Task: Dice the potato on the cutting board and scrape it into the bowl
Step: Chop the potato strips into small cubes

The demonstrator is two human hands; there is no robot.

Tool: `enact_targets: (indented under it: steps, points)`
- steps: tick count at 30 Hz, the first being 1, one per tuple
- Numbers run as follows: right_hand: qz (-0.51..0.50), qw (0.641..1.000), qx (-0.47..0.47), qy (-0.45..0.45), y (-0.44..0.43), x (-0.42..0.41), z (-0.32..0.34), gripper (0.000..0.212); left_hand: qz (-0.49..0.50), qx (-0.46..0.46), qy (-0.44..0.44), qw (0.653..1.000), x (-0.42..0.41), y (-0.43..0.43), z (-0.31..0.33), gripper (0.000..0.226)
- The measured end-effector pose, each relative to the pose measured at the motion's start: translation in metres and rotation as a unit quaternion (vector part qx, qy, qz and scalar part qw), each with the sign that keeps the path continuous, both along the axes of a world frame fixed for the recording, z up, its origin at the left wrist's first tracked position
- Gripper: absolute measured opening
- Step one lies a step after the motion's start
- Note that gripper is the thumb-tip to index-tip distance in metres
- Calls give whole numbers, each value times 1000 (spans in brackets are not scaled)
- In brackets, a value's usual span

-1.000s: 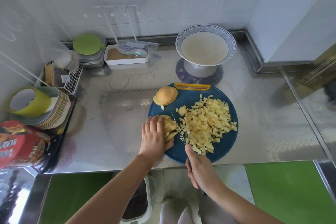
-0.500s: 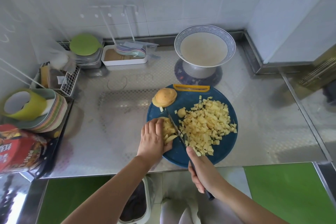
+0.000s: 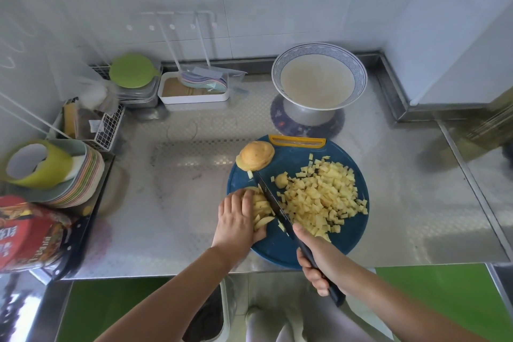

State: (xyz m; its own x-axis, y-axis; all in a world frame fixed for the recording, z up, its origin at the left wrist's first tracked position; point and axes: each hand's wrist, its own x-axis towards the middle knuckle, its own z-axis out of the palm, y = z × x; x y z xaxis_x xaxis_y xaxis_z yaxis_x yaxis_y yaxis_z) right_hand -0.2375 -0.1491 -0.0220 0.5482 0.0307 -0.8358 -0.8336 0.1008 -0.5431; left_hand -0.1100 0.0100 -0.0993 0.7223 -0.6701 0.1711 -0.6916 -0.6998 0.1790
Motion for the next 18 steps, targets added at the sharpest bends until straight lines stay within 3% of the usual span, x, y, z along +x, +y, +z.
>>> enact_targets:
  steps: [10, 15, 18]
  points:
    - [-23, 1000, 0, 12, 12, -1, -14, 67, -2, -6, 7, 1000, 0, 1, -2, 88]
    - [-94, 992, -74, -31, 48, -5, -35, 62, 6, -5, 16, 1000, -1, 2, 0, 84]
    - [-129, 989, -65, -36, 49, -7, -34, 62, 11, 1, 31, 999, -3, 3, 0, 84]
